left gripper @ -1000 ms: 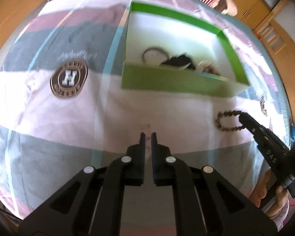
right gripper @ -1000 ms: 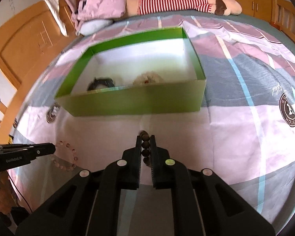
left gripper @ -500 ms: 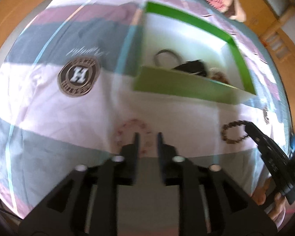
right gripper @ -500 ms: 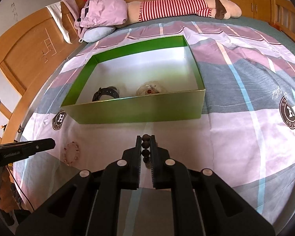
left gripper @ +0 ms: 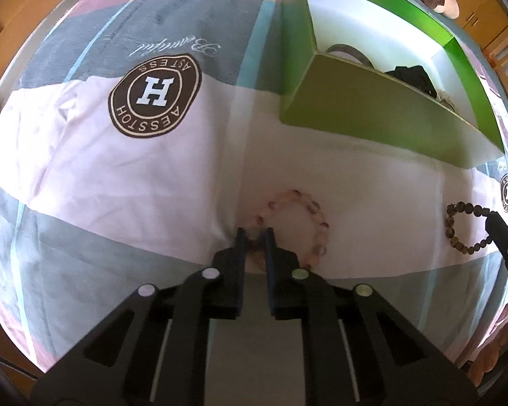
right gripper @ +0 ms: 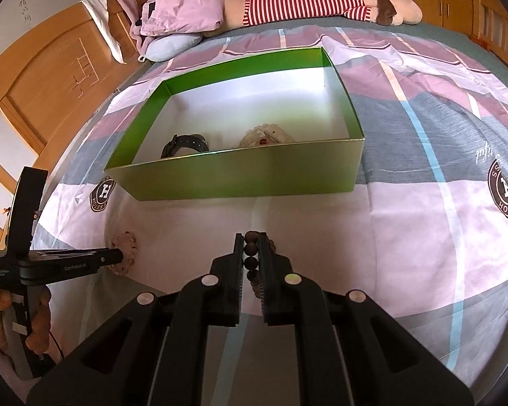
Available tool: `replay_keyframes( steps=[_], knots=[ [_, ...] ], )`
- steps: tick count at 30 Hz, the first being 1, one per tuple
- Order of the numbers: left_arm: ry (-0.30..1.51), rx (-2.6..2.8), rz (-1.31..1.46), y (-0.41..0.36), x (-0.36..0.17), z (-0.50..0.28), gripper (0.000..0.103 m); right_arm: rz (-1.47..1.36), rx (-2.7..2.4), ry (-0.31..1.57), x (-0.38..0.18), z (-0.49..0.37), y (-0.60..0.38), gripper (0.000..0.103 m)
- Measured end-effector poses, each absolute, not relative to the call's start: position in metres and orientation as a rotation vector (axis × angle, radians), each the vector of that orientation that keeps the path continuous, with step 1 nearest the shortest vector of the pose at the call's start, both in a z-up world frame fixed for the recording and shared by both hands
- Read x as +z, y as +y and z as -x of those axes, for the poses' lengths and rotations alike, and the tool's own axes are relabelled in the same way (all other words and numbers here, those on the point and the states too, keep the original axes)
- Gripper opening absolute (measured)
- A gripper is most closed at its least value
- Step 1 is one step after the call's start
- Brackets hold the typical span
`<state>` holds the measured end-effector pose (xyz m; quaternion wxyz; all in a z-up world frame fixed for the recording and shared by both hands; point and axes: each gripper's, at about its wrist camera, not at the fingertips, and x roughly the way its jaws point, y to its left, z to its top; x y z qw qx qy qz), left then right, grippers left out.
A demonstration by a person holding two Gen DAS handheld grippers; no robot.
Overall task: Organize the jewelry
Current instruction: 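Carry the brown beads and pink bracelet into the green box and open both tools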
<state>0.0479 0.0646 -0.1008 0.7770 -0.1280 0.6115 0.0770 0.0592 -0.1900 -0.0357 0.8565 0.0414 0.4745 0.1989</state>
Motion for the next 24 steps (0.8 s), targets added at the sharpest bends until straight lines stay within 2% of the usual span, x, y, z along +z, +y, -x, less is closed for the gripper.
replay_keyframes(
  steps=[3, 5, 7, 8, 13, 15, 18, 24],
  knots=[
    [1.323, 0.174, 0.279, 0.066, -0.1, -0.047, 0.011, -0.09, 0.42, 0.998, -0.036, -0.059, -0.19, 0.009],
    [1.323, 0.187, 0.261, 0.066, -0.099, -0.046, 0.015, -0.086, 0.42, 0.999, -0.036, -0.059, -0.19, 0.009],
    [1.323, 0.187, 0.244, 0.063, -0.099, -0.046, 0.03, -0.083, 0.419, 1.002, -0.037, -0.059, -0.189, 0.009],
    [1.323, 0.184, 0.236, 0.06, -0.099, -0.046, 0.032, -0.083, 0.419, 1.005, -0.038, -0.059, -0.189, 0.009],
    [1.324, 0.205, 0.186, 0.047, -0.102, -0.046, 0.033, -0.079, 0.414, 1.014, -0.041, -0.06, -0.187, 0.009],
    [1.322, 0.205, 0.191, 0.044, -0.102, -0.047, 0.028, -0.077, 0.413, 1.016, -0.042, -0.06, -0.186, 0.009],
    [1.312, 0.193, 0.21, 0.044, -0.1, -0.046, 0.009, -0.074, 0.411, 1.019, -0.044, -0.06, -0.186, 0.009],
    [1.233, 0.114, 0.244, 0.035, -0.081, -0.044, 0.007, -0.073, 0.408, 1.015, -0.043, -0.06, -0.185, 0.009]
  ],
)
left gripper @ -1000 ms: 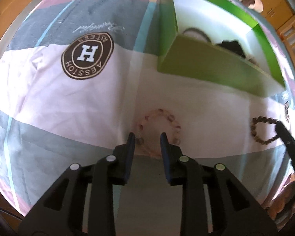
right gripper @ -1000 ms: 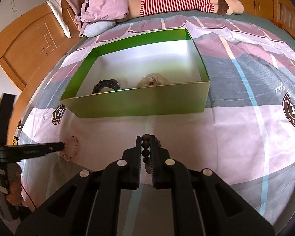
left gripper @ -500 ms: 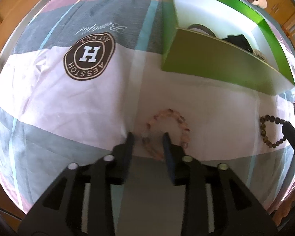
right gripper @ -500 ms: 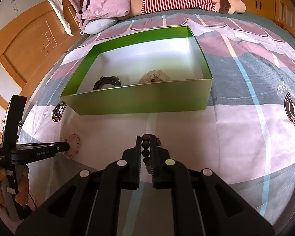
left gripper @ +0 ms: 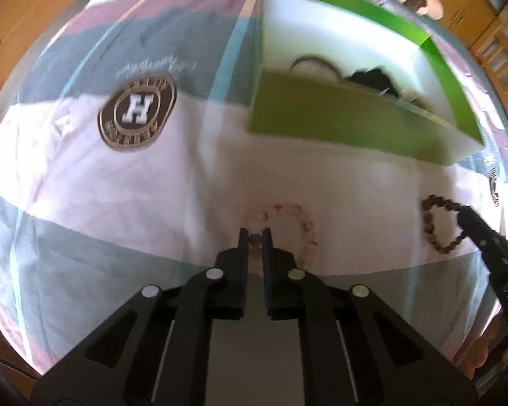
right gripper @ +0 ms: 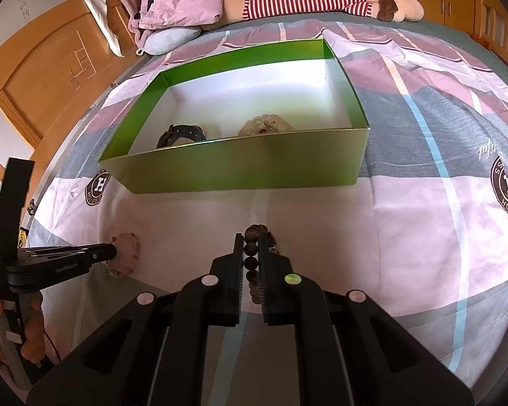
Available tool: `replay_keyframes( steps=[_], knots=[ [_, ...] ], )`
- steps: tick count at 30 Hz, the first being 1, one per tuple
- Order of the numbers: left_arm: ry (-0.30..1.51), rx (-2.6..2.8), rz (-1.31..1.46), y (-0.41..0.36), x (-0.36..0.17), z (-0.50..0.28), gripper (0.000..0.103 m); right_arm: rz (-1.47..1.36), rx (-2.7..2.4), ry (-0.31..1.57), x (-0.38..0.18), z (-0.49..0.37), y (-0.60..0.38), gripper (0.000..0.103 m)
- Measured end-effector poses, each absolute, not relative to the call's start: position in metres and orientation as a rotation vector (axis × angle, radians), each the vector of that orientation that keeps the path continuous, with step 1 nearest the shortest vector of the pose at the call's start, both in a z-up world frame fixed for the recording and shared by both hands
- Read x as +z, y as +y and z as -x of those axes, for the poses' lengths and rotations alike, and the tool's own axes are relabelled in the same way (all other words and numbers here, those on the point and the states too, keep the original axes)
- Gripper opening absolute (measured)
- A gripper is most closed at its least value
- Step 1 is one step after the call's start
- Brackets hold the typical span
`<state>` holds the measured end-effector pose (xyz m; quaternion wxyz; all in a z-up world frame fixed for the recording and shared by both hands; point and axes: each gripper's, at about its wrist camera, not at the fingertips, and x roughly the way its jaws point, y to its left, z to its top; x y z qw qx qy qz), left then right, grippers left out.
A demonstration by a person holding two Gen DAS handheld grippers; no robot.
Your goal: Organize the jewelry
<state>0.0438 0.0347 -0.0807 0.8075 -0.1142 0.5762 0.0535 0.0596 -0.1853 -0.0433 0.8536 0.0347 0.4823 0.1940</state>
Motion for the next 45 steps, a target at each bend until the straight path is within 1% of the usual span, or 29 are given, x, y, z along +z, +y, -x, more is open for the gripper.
replay_keyframes(
  steps=[5, 8, 12, 16, 20, 24, 27, 29, 34, 40, 41, 42, 43, 44, 45],
  knots=[
    [1.13, 0.039, 0.276, 0.042, -0.05, -0.039, 0.007, -0.08, 0.407, 1.005, -0.041, -0.06, -0.186, 0.009],
    [1.03, 0.01, 0.319, 0.047, -0.028, -0.039, 0.007, -0.089, 0.411, 0.987, -0.035, -0.059, -0.187, 0.009],
    [0.938, -0.038, 0.379, 0.048, -0.004, -0.034, 0.007, -0.11, 0.432, 0.938, -0.021, -0.059, -0.189, 0.009],
    [0.904, -0.039, 0.393, 0.052, 0.013, -0.044, 0.007, -0.129, 0.451, 0.889, -0.007, -0.06, -0.188, 0.009],
    [0.873, -0.036, 0.494, 0.06, 0.023, -0.055, 0.007, -0.154, 0.456, 0.848, 0.009, -0.07, -0.186, 0.009],
    [0.866, -0.032, 0.545, 0.061, 0.018, -0.073, 0.007, -0.193, 0.472, 0.752, 0.038, -0.088, -0.183, 0.009],
    [0.893, -0.023, 0.591, 0.061, 0.003, -0.093, 0.007, -0.21, 0.482, 0.715, 0.046, -0.102, -0.18, 0.009],
    [0.917, -0.012, 0.589, 0.058, -0.007, -0.103, 0.007, -0.199, 0.477, 0.725, 0.042, -0.111, -0.176, 0.009],
    [0.964, 0.012, 0.522, 0.044, -0.028, -0.122, 0.007, -0.175, 0.436, 0.807, 0.009, -0.131, -0.17, 0.009],
    [1.001, 0.059, 0.476, 0.04, -0.043, -0.13, 0.007, -0.15, 0.413, 0.848, -0.009, -0.142, -0.169, 0.009],
    [0.994, 0.073, 0.46, 0.039, -0.042, -0.129, 0.009, -0.147, 0.412, 0.853, -0.01, -0.143, -0.169, 0.009],
    [0.98, 0.09, 0.442, 0.037, -0.039, -0.128, 0.02, -0.143, 0.412, 0.859, -0.011, -0.144, -0.168, 0.009],
    [0.962, 0.105, 0.424, 0.035, -0.034, -0.125, 0.042, -0.133, 0.413, 0.864, -0.012, -0.145, -0.168, 0.011],
    [0.944, 0.114, 0.402, 0.034, -0.028, -0.123, 0.049, -0.12, 0.412, 0.867, -0.013, -0.145, -0.167, 0.023],
    [0.919, 0.127, 0.366, 0.03, -0.021, -0.12, 0.052, -0.107, 0.406, 0.864, -0.012, -0.144, -0.166, 0.034]
  ],
)
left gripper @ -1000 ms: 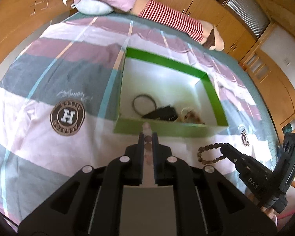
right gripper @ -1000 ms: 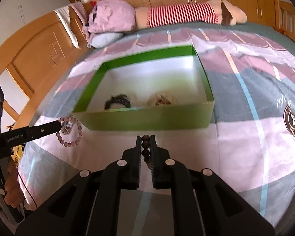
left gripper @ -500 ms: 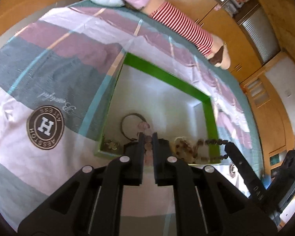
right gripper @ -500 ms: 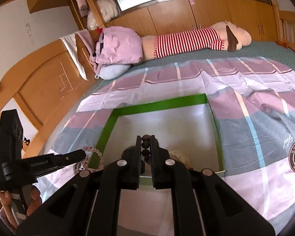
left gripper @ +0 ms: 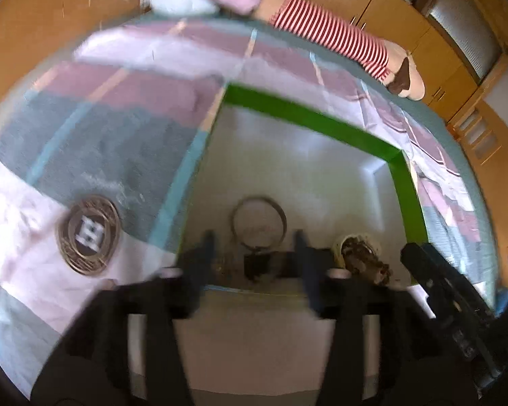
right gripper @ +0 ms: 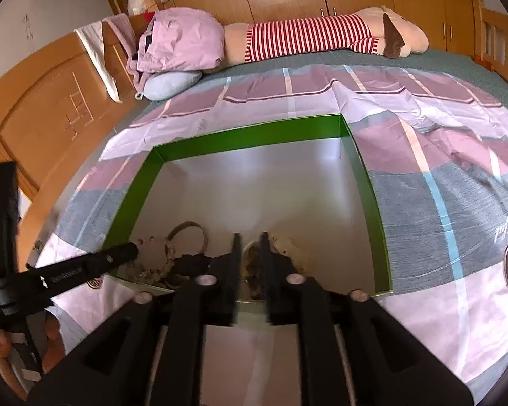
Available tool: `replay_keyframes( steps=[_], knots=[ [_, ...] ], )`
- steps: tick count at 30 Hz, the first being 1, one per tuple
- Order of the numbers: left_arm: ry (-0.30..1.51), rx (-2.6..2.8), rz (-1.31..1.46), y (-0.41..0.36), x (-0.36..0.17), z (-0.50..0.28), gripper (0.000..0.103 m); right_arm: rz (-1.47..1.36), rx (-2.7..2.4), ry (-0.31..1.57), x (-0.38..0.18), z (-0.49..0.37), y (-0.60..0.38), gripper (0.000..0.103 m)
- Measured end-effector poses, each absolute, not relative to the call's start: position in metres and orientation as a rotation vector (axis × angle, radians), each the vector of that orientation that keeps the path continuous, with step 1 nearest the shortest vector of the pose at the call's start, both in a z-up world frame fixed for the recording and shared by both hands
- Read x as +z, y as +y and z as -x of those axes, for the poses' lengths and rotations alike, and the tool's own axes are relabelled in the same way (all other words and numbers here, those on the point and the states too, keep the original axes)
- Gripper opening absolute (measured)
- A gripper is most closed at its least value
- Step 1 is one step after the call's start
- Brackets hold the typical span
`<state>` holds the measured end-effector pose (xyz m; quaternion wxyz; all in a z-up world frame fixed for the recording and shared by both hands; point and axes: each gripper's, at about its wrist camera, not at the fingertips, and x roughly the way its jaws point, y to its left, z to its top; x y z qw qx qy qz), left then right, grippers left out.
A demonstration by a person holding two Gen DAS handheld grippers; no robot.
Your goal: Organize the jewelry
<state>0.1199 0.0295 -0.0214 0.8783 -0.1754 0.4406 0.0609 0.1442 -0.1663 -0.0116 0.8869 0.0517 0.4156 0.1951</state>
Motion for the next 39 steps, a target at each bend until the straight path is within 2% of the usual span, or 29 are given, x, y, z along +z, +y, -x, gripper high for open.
replay_keyframes(
  steps=[1, 3, 6, 8, 10, 11, 15, 21, 28, 39],
  knots=[
    [0.89, 0.138, 0.305, 0.021, -0.011, -0.115, 0.052, -0.094, 0.392, 0.848, -0.009, -0.142, -0.166, 0.059],
    [0.862, 0.137, 0.24, 0.01, 0.004, -0.106, 0.055, -0.096, 0.378, 0.801, 0.0, -0.136, -0.167, 0.063],
    [0.813, 0.177, 0.174, -0.002, 0.021, -0.088, 0.069, -0.091, 0.401, 0.78, 0.015, -0.127, -0.167, 0.066],
    [0.766, 0.232, 0.116, -0.007, 0.033, -0.074, 0.078, -0.085, 0.391, 0.766, 0.02, -0.12, -0.169, 0.081],
    [0.737, 0.249, 0.086, -0.008, 0.041, -0.065, 0.09, -0.084, 0.354, 0.746, 0.023, -0.112, -0.174, 0.091],
    [0.731, 0.252, 0.08, -0.008, 0.044, -0.063, 0.092, -0.089, 0.343, 0.74, 0.023, -0.11, -0.177, 0.095],
    [0.771, 0.27, 0.057, -0.008, 0.052, -0.056, 0.1, -0.108, 0.284, 0.762, 0.022, -0.109, -0.19, 0.1],
    [0.934, 0.174, 0.145, -0.01, 0.051, -0.06, 0.101, -0.084, 0.247, 0.868, 0.024, -0.113, -0.192, 0.1],
    [0.936, 0.159, 0.164, -0.011, 0.059, -0.054, 0.101, 0.023, 0.196, 0.791, 0.047, -0.095, -0.188, 0.102],
    [0.945, 0.165, 0.158, -0.011, 0.055, -0.057, 0.101, 0.03, 0.207, 0.808, 0.043, -0.096, -0.184, 0.102]
  ],
)
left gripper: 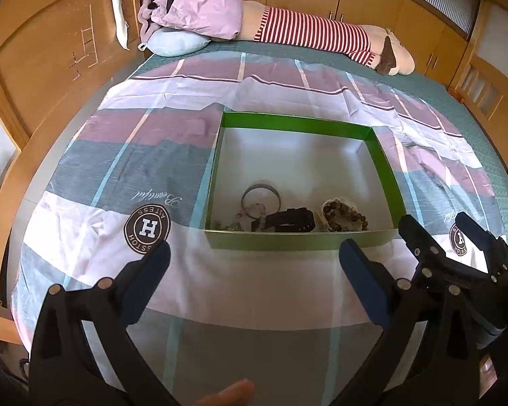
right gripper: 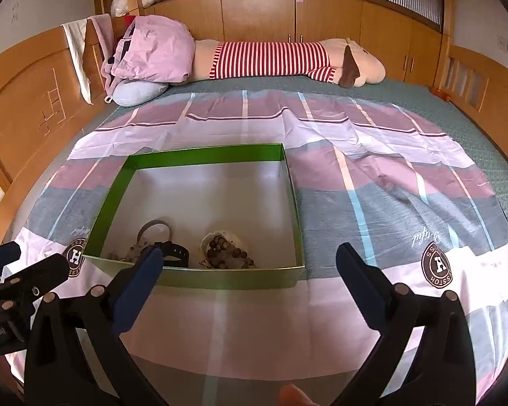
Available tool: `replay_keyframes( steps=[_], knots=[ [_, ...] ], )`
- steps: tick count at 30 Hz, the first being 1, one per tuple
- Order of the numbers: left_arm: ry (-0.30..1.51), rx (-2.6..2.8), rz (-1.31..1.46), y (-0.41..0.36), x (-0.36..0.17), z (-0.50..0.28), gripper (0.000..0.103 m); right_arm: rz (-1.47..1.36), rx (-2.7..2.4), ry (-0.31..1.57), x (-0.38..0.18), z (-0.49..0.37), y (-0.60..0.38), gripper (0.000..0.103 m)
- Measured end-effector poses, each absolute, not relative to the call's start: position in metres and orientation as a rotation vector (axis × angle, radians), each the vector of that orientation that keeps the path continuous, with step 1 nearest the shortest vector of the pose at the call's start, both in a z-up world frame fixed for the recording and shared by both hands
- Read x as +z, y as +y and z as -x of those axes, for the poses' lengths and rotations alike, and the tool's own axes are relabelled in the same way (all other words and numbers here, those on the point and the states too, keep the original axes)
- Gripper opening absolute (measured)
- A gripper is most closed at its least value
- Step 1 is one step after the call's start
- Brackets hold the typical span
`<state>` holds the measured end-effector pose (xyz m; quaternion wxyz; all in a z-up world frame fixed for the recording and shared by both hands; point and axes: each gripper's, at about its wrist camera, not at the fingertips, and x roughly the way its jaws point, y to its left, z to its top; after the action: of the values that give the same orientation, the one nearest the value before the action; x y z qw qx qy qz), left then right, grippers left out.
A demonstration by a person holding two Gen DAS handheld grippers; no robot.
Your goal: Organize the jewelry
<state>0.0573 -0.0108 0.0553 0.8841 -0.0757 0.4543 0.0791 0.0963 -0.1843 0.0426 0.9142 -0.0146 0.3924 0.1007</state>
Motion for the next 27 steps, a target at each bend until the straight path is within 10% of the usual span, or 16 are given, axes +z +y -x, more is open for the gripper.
replay_keyframes(
  steps=[27],
  knots=[
    [0.961, 0.162, 0.158, -0.0101, 0.0522, -0.0575, 0.101, 0.036, 0.218, 0.814, 0.0398, -0.0952, -0.1794, 0.102]
  ],
)
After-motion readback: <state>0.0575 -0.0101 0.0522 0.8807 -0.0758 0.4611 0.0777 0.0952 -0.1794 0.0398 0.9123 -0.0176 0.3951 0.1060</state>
